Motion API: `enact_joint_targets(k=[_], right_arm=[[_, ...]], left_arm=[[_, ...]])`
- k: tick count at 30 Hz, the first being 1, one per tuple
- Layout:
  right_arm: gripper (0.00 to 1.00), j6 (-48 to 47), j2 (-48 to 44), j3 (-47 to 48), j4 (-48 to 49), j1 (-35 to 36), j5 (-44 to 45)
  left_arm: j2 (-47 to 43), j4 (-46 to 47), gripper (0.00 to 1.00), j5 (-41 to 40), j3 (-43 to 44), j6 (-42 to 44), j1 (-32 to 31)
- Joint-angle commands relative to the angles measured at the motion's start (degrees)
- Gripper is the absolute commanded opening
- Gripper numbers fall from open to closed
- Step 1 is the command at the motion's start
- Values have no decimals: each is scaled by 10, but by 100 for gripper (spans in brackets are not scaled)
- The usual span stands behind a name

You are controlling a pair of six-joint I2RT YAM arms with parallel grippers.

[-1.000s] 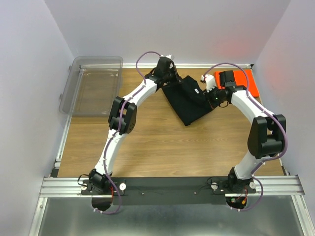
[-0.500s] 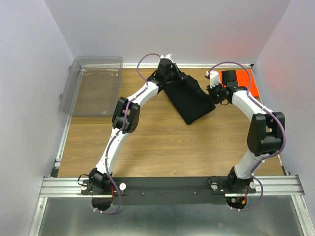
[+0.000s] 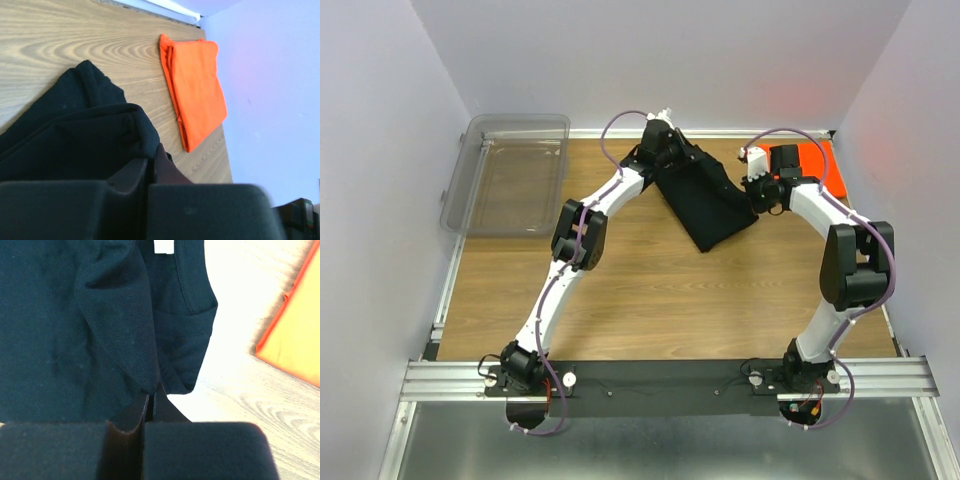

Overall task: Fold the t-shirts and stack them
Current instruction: Fold the tshirt

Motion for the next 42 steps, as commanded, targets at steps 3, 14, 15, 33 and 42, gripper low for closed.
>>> enact_joint_targets(k=[3, 14, 15, 33, 42], right_arm=[[8, 14, 27, 7, 19, -10, 35], [59, 64, -29, 3, 85, -31, 78], [59, 65, -35, 2, 87, -33, 71], [15, 248, 324, 397, -2, -1, -356], [19, 402, 431, 517, -4, 29, -83]], left_arm=[[15, 59, 49, 43, 33, 12, 4], [-223, 34, 74, -70, -110, 175, 59], [-246, 34, 74, -68, -142, 183, 62], [-260, 87, 46, 79, -405, 204, 5], [-207, 92, 46, 91, -396, 196, -2]])
